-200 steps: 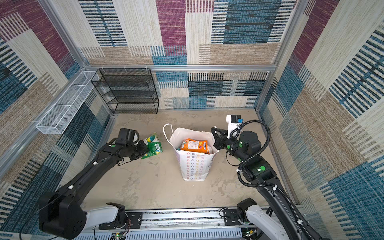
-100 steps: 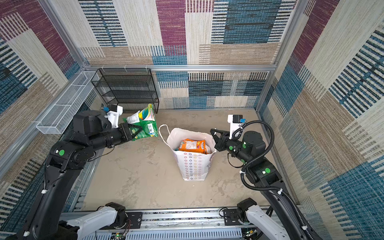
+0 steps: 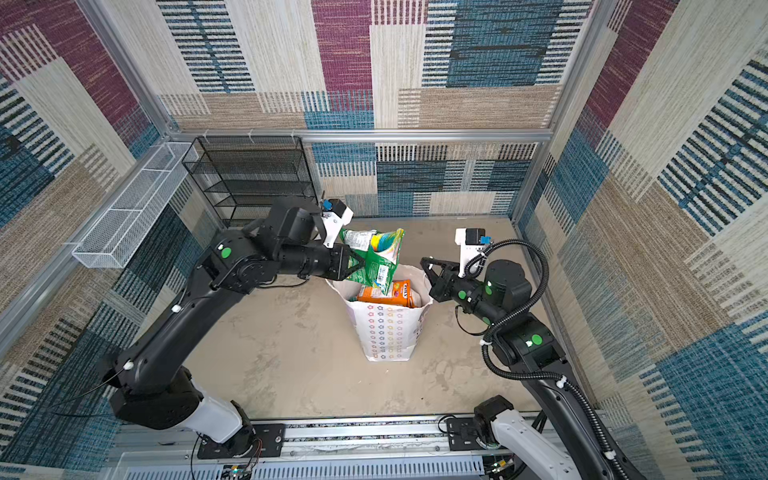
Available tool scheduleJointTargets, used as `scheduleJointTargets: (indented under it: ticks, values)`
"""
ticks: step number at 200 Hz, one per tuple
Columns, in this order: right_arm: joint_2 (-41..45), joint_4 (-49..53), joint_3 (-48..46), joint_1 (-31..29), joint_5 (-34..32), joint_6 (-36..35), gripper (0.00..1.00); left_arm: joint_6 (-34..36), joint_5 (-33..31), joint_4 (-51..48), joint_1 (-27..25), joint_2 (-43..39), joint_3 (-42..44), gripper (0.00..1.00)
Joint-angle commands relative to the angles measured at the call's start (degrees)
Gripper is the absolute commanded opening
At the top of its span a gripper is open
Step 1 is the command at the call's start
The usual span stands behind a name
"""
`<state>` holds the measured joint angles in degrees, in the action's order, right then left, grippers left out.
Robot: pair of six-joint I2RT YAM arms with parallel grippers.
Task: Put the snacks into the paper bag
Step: 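Lift the green packet and carry it over the bag with the left gripper, then lower the green packet down into the bag with the left gripper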
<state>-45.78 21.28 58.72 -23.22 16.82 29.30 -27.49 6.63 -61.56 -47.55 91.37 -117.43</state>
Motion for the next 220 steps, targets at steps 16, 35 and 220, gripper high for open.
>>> scheduleJointTargets:
  ticks: [16,35,220]
  values:
    - [0.6,-2.3,0.2,-0.2,-0.1,1.0,0.00,-2.8,-6.3,-0.2,-2.0,4.1,0.0,0.15]
    - [1.0,-2.3,-0.6,-0.1,0.0,1.1,0.00,-3.3,-6.9,-0.5,-2.0,6.7,-0.2,0.15]
    - [2.9,-3.0,-1.8,-0.1,1.5,1.4,0.00,-9.9,-9.9,4.2,-7.9,4.0,12.3,0.16]
